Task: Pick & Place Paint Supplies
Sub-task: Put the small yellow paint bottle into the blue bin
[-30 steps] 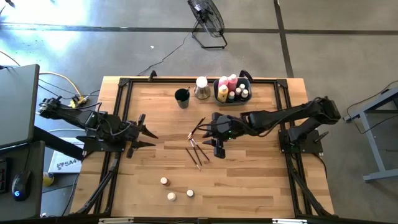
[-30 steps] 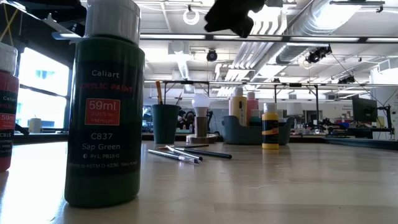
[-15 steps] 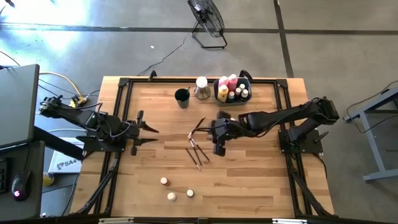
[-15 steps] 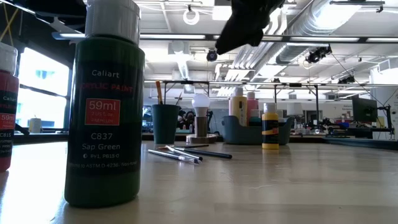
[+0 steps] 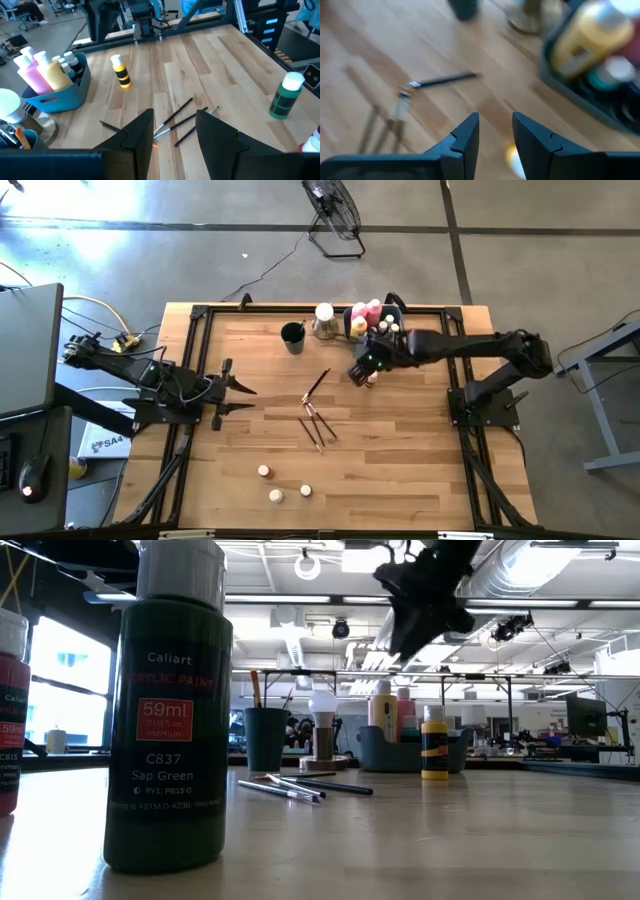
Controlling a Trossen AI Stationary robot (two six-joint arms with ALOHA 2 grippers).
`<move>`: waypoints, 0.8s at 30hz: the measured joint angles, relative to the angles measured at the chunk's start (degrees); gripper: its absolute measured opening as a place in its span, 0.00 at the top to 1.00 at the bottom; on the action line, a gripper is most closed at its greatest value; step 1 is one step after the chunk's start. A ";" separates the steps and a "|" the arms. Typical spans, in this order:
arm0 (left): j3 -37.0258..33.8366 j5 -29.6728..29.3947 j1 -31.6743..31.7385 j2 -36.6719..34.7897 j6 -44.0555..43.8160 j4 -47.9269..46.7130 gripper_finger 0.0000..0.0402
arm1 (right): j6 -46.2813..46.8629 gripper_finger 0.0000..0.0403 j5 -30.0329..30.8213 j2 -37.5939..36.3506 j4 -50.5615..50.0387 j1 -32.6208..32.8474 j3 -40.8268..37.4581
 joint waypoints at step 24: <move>0.00 -0.17 0.01 1.53 -0.05 0.26 0.64 | -2.30 0.51 -13.01 0.50 -7.10 -8.58 0.00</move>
